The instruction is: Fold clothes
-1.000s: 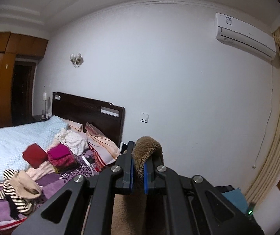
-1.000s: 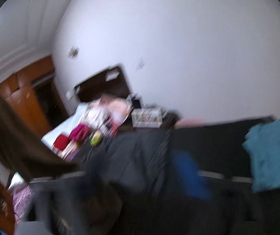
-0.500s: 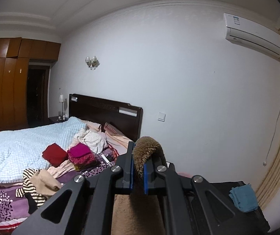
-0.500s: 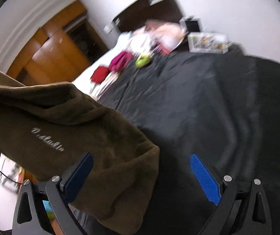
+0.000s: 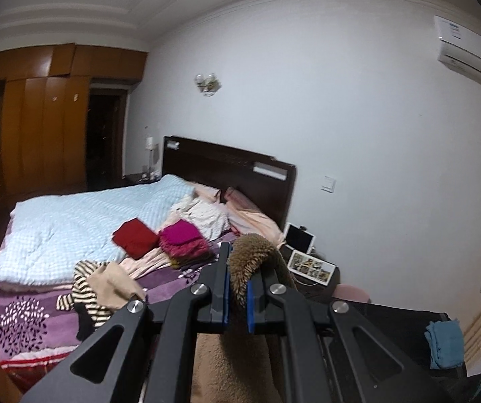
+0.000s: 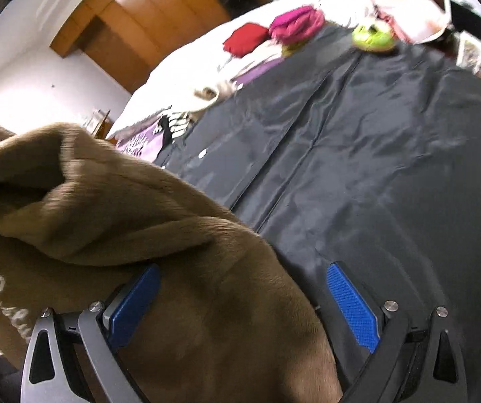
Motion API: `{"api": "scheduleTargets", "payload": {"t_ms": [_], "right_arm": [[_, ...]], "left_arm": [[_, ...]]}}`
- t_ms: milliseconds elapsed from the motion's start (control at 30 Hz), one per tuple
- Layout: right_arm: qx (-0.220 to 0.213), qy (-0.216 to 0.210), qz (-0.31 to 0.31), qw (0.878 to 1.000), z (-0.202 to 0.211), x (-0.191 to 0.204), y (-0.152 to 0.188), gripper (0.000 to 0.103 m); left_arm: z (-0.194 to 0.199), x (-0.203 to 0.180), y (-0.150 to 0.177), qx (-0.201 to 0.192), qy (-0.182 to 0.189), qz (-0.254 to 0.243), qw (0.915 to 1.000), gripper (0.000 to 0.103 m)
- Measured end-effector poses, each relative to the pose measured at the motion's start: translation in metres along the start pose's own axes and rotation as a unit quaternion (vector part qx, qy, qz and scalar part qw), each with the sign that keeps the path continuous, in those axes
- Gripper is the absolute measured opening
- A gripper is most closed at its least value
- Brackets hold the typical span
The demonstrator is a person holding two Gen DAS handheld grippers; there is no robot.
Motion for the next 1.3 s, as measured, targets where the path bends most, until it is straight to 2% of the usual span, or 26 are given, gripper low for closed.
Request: {"api": "scheduleTargets", "payload": {"t_ms": [100, 167, 233, 267, 333, 367, 400, 467, 533, 600, 667, 767, 867, 967, 1200, 1300], "right_arm": [[0.007, -0.043, -0.008, 0.999, -0.016, -0.003, 0.0, 0.098], [0.014, -0.063, 0.002, 0.998, -0.023, 0.002, 0.001, 0.087], [0.023, -0.07, 0.008, 0.997, -0.029, 0.006, 0.003, 0.061], [0.028, -0.065, 0.012, 0.997, -0.031, 0.008, 0.006, 0.054], [0.033, -0.051, 0.018, 0.998, -0.033, 0.014, 0.013, 0.03], [0.027, -0.036, 0.019, 0.999, -0.032, 0.018, 0.015, 0.025], [0.019, -0.018, 0.02, 0.999, -0.027, 0.022, 0.017, 0.017], [-0.014, 0.047, 0.015, 0.999, -0.006, 0.027, 0.021, 0.012], [-0.069, 0.124, 0.001, 0.99, 0.033, 0.031, 0.025, 0.011], [-0.121, 0.192, -0.007, 0.974, 0.077, 0.035, 0.028, 0.011], [-0.183, 0.264, -0.016, 0.947, 0.137, 0.042, 0.034, 0.01], [-0.262, 0.345, -0.029, 0.901, 0.225, 0.056, 0.048, 0.01], [-0.333, 0.414, -0.036, 0.846, 0.314, 0.087, 0.065, 0.01], [-0.399, 0.456, -0.034, 0.794, 0.389, 0.126, 0.088, 0.01], [-0.473, 0.552, 0.03, 0.686, 0.477, 0.229, 0.133, 0.01], [-0.493, 0.573, 0.04, 0.653, 0.499, 0.259, 0.156, 0.01]], "left_arm": [[-0.003, 0.009, -0.003, 0.001, -0.006, 0.007, 1.0, 0.008], [-0.004, 0.012, -0.004, 0.0, -0.006, 0.009, 0.9999, 0.008], [-0.004, 0.013, -0.005, -0.002, -0.002, 0.011, 0.9999, 0.008], [-0.005, 0.012, -0.006, -0.003, -0.001, 0.011, 0.9999, 0.008], [-0.005, 0.009, -0.008, -0.005, 0.0, 0.011, 0.9999, 0.008], [-0.005, 0.009, -0.008, -0.006, 0.0, 0.01, 0.9999, 0.008], [-0.003, 0.01, -0.008, -0.008, -0.001, 0.011, 0.9999, 0.008], [0.002, 0.012, -0.008, -0.014, -0.002, 0.016, 0.9998, 0.008], [0.009, 0.016, -0.008, -0.023, 0.0, 0.027, 0.9994, 0.008], [0.016, 0.02, -0.007, -0.031, 0.001, 0.04, 0.9987, 0.008], [0.023, 0.025, -0.005, -0.039, 0.004, 0.053, 0.9978, 0.008], [0.031, 0.033, -0.002, -0.052, 0.014, 0.079, 0.9954, 0.008], [0.038, 0.04, 0.0, -0.066, 0.03, 0.107, 0.9916, 0.008], [0.045, 0.042, 0.001, -0.085, 0.044, 0.129, 0.987, 0.008], [0.059, 0.034, 0.006, -0.099, 0.076, 0.163, 0.9787, 0.008], [0.069, 0.025, 0.013, -0.099, 0.092, 0.165, 0.977, 0.008]]}}
Point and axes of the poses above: each gripper's, at about its wrist camera, not at the fingertips, and z roughly against the way its jaws point, x to its left, y to its underside, the point moved 4 cm from there along -z, roughly the way its jaws point, and after that the axes turned 7 degrees about z, right-handed, at the moved point
